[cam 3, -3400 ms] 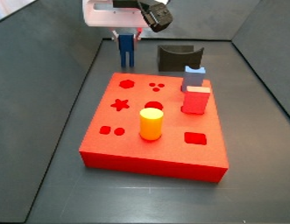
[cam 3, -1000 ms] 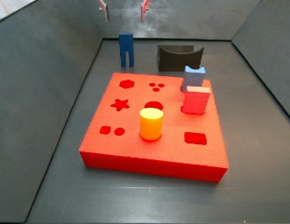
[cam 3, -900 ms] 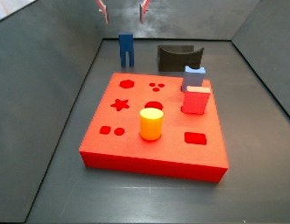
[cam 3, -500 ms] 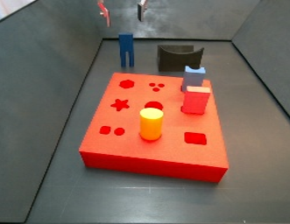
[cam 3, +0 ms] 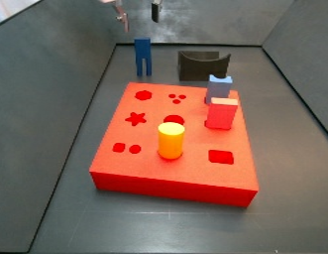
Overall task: Pick up the square-circle object. Move up. Rotate the square-circle object. Place the square-circle object on the fixture. Regrasp the square-circle object. Move to above the board. Insert the square-circle object.
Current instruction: Rotate the square-circle object.
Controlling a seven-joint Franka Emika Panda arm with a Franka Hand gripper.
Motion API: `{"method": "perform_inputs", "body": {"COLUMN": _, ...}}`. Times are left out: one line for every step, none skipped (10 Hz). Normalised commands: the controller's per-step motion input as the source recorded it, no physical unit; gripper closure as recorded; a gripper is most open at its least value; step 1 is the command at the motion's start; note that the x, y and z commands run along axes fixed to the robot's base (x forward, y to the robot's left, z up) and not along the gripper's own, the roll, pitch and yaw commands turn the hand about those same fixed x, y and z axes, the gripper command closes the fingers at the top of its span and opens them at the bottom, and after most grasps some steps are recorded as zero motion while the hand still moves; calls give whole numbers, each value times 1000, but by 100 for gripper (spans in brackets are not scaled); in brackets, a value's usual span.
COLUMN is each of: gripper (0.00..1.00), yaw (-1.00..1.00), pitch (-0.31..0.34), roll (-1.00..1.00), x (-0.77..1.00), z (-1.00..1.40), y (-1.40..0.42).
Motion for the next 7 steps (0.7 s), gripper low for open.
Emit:
{"method": "perform_inputs", "body": {"gripper": 0, "yaw": 1000, "pitch": 2, "roll": -18, "x": 37, "z": -23, "y": -4}}
{"method": "perform_inputs", "body": {"gripper": 0, "yaw": 1000, "pitch": 2, "roll": -18, "x": 37, "z": -23, "y": -4}}
{"method": "perform_inputs", "body": {"gripper": 0, "yaw": 1000, "pitch": 2, "roll": -19, "x": 37, "z": -23, "y": -4}}
{"method": "perform_inputs", "body": {"gripper": 0, "yaw": 1000, "pitch": 2, "roll": -19, "x": 38, "z": -23, "y": -4}}
{"method": "perform_inputs", "body": {"gripper": 0, "yaw": 1000, "pitch": 3, "roll": -20, "x": 38, "z": -23, "y": -4}}
{"method": "perform_inputs", "body": {"gripper": 0, "yaw": 1000, "pitch": 3, "roll": -21, "x": 38, "z": -22, "y": -4}}
{"method": "perform_inputs", "body": {"gripper": 0, "yaw": 1000, "pitch": 3, "roll": -21, "x": 38, "z": -22, "y": -4}}
